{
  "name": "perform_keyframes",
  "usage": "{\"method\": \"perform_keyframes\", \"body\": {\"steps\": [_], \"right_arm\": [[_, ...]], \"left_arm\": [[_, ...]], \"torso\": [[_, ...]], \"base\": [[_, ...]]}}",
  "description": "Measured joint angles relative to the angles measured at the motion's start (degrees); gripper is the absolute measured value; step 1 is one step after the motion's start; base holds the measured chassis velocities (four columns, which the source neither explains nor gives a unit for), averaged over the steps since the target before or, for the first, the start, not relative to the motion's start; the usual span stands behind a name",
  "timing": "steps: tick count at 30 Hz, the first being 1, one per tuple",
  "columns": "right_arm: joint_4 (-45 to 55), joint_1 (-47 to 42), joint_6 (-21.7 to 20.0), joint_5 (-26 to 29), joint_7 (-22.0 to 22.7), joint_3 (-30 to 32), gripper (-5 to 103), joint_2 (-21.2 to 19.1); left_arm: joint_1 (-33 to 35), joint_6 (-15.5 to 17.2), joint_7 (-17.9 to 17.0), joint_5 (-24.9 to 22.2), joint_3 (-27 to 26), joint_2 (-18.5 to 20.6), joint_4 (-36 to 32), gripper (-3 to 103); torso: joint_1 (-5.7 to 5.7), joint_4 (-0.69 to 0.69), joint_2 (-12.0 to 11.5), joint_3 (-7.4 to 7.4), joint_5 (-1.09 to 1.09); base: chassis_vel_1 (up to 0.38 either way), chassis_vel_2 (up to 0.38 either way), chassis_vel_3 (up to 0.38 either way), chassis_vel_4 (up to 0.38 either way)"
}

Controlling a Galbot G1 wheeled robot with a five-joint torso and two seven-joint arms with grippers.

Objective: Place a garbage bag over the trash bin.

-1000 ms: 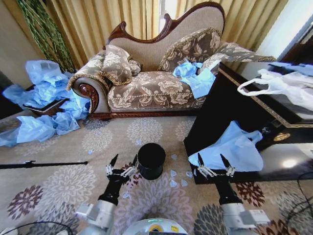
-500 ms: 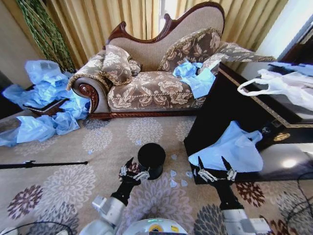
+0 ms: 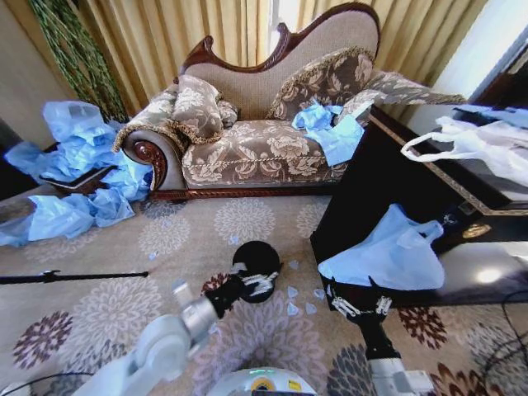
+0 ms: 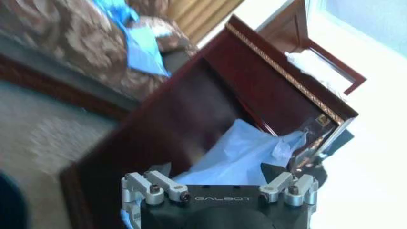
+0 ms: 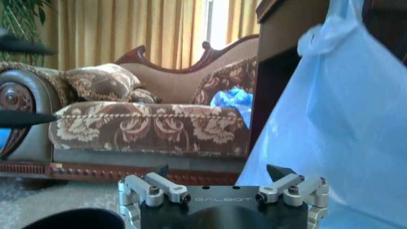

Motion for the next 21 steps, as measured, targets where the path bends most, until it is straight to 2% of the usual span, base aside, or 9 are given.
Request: {"method": "perform_keyframes", "body": {"steps": [1, 6, 9, 10, 12, 14, 15, 19, 21], "right_arm": [[-0.9, 0.4, 0.0, 0.1, 0.0, 0.0, 100, -0.1], [-2.7, 1.1, 0.1, 0.1, 0.0, 0.0, 100, -0.4], [-5.3, 2.3, 0.5, 0.3, 0.0, 0.0, 100, -0.6], [-5.7, 2.5, 0.5, 0.3, 0.0, 0.0, 100, -0.6], [-6.0, 2.7, 0.5, 0.3, 0.0, -0.1, 100, -0.6], [-6.6, 3.1, 0.5, 0.4, 0.1, -0.2, 100, -0.7], [-6.6, 3.1, 0.5, 0.4, 0.1, -0.2, 100, -0.7], [-6.8, 3.1, 0.4, 0.3, 0.7, -0.2, 100, -0.7], [-7.1, 3.2, 0.2, 0.3, 1.0, -0.1, 100, -0.9]], "left_arm": [[-4.8, 0.3, -0.7, -2.1, 3.1, -1.5, 2.7, 98], [-10.5, 0.8, -1.9, -4.7, 7.0, -5.3, 5.9, 100], [-17.2, 1.6, -4.0, -9.2, 12.9, -11.0, 8.2, 102], [-18.6, 1.6, -4.3, -9.7, 14.4, -12.4, 8.8, 99], [-19.6, 1.6, -4.6, -9.9, 15.5, -13.6, 9.3, 99], [-22.3, 1.5, -5.1, -9.9, 18.7, -17.3, 11.1, 96], [-22.3, 1.5, -5.1, -9.9, 18.7, -17.3, 11.1, 96], [-24.8, 1.4, -5.6, -9.5, 20.7, -21.5, 13.2, 95], [-26.3, 1.3, -6.4, -10.0, 21.5, -24.8, 14.7, 94]], "torso": [[0.00, -0.03, 0.0, 0.00, 0.00], [0.00, 0.01, 0.0, 0.00, 0.01], [0.00, 0.01, 0.0, 0.00, 0.03], [0.00, 0.01, 0.0, 0.00, 0.02], [0.00, 0.01, 0.0, 0.00, 0.02], [0.00, 0.02, 0.0, 0.00, 0.02], [0.00, 0.02, 0.0, 0.00, 0.02], [0.00, 0.00, 0.0, 0.00, 0.02], [0.00, 0.01, 0.0, 0.00, 0.01]], "base": [[0.000, 0.000, 0.000, 0.000], [0.000, 0.000, 0.000, 0.000], [0.000, 0.000, 0.000, 0.000], [0.000, 0.000, 0.000, 0.000], [0.000, 0.000, 0.000, 0.000], [0.000, 0.000, 0.000, 0.000], [0.000, 0.000, 0.000, 0.000], [0.000, 0.000, 0.000, 0.000], [0.000, 0.000, 0.000, 0.000]]}}
